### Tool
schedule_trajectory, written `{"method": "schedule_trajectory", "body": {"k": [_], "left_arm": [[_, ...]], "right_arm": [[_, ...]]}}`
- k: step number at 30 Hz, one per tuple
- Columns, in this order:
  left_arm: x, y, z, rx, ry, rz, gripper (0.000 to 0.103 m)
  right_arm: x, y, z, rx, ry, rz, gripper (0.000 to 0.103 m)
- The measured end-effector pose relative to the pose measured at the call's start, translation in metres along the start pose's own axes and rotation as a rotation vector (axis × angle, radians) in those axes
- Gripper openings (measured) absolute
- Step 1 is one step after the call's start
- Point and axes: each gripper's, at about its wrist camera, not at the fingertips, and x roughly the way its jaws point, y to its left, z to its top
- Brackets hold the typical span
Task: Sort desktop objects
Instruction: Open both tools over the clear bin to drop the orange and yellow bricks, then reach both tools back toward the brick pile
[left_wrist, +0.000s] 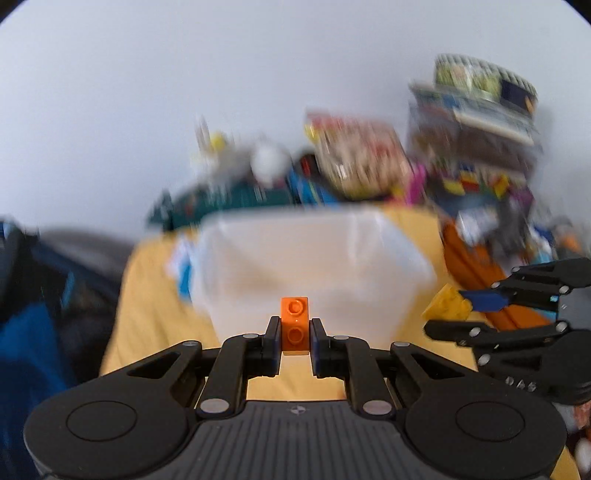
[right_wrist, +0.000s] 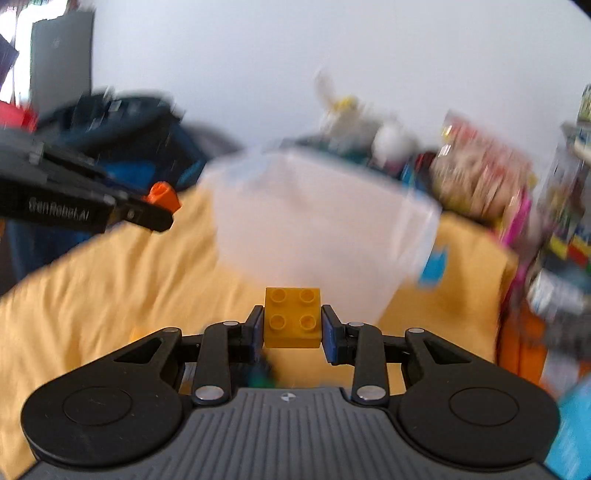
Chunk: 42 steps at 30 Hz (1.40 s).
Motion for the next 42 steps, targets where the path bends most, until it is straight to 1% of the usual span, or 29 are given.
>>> {"method": "schedule_trajectory", "body": {"k": [2, 4, 6, 8, 11, 14, 16, 17, 18, 20, 22, 23, 24, 25, 27, 29, 31, 32, 33, 34, 35, 37, 38, 39, 41, 42], "left_arm": [[0.008, 0.003, 0.027, 0.014, -0.037, 0.006, 0.018], [0.021, 0.005, 0.052, 0.028, -0.054, 0.009, 0.018], [0.037, 0.01, 0.07, 0.037, -0.048, 0.015, 0.018], [0.057, 0.014, 0.081, 0.041, -0.013, 0.014, 0.018], [0.091, 0.014, 0.083, 0.042, 0.041, 0.028, 0.018], [0.122, 0.012, 0.071, 0.067, 0.103, 0.033, 0.018], [0.135, 0.009, 0.063, 0.087, 0.136, 0.026, 0.019], [0.137, 0.006, 0.061, 0.102, 0.142, 0.021, 0.021], [0.135, 0.005, 0.06, 0.111, 0.138, 0.015, 0.024], [0.126, 0.002, 0.06, 0.116, 0.114, 0.007, 0.044], [0.112, 0.001, 0.061, 0.117, 0.082, -0.012, 0.054], [0.105, -0.001, 0.06, 0.12, 0.067, -0.007, 0.062], [0.095, -0.004, 0.058, 0.13, 0.052, 0.001, 0.067], [0.086, -0.006, 0.054, 0.141, 0.038, 0.007, 0.071], [0.065, -0.009, 0.042, 0.158, 0.003, 0.009, 0.072], [0.047, -0.012, 0.026, 0.152, -0.019, 0.028, 0.073], [0.028, -0.011, 0.002, 0.104, -0.021, 0.013, 0.075], [0.018, -0.01, -0.013, 0.072, -0.009, -0.017, 0.075], [0.012, -0.009, -0.026, 0.049, 0.0, -0.043, 0.075], [0.007, -0.008, -0.04, 0.028, 0.012, -0.06, 0.075], [0.001, -0.009, -0.056, 0.013, 0.031, -0.066, 0.075], [-0.005, -0.014, -0.088, -0.006, 0.097, -0.061, 0.075], [-0.008, -0.016, -0.103, -0.02, 0.126, -0.059, 0.075], [-0.01, -0.019, -0.119, -0.041, 0.164, -0.057, 0.075], [-0.014, -0.026, -0.142, -0.09, 0.226, -0.042, 0.075], [-0.015, -0.03, -0.152, -0.115, 0.264, -0.013, 0.075]], "right_arm": [[0.007, -0.014, 0.03, 0.02, -0.046, -0.023, 0.035], [0.018, -0.028, 0.052, 0.037, -0.07, -0.049, 0.035], [0.034, -0.038, 0.067, 0.05, -0.072, -0.08, 0.035], [0.055, -0.048, 0.077, 0.083, -0.049, -0.086, 0.035], [0.084, -0.06, 0.079, 0.138, 0.008, -0.102, 0.035], [0.11, -0.063, 0.07, 0.159, 0.078, -0.123, 0.035], [0.125, -0.064, 0.064, 0.172, 0.126, -0.134, 0.035], [0.124, -0.065, 0.062, 0.178, 0.139, -0.131, 0.035], [0.125, -0.066, 0.061, 0.184, 0.148, -0.129, 0.035], [0.121, -0.065, 0.061, 0.177, 0.13, -0.125, 0.042], [0.108, -0.06, 0.064, 0.15, 0.093, -0.131, 0.068], [0.099, -0.057, 0.065, 0.136, 0.07, -0.152, 0.069], [0.091, -0.055, 0.066, 0.125, 0.044, -0.16, 0.071], [0.082, -0.055, 0.065, 0.124, 0.012, -0.156, 0.073], [0.062, -0.051, 0.059, 0.132, -0.061, -0.154, 0.074], [0.042, -0.042, 0.046, 0.107, -0.124, -0.15, 0.079], [0.026, -0.033, 0.029, 0.083, -0.171, -0.124, 0.09], [0.019, -0.028, 0.017, 0.083, -0.179, -0.109, 0.093], [0.015, -0.024, 0.006, 0.084, -0.164, -0.09, 0.095], [0.012, -0.02, -0.007, 0.091, -0.116, -0.066, 0.095], [0.013, -0.016, -0.017, 0.094, -0.06, -0.041, 0.095], [0.013, -0.007, -0.044, 0.115, 0.052, 0.022, 0.095], [0.009, -0.003, -0.057, 0.127, 0.074, 0.039, 0.095], [0.006, 0.003, -0.07, 0.137, 0.099, 0.045, 0.097], [0.001, 0.016, -0.09, 0.139, 0.148, 0.019, 0.103], [0.001, 0.023, -0.097, 0.127, 0.185, -0.006, 0.103]]}}
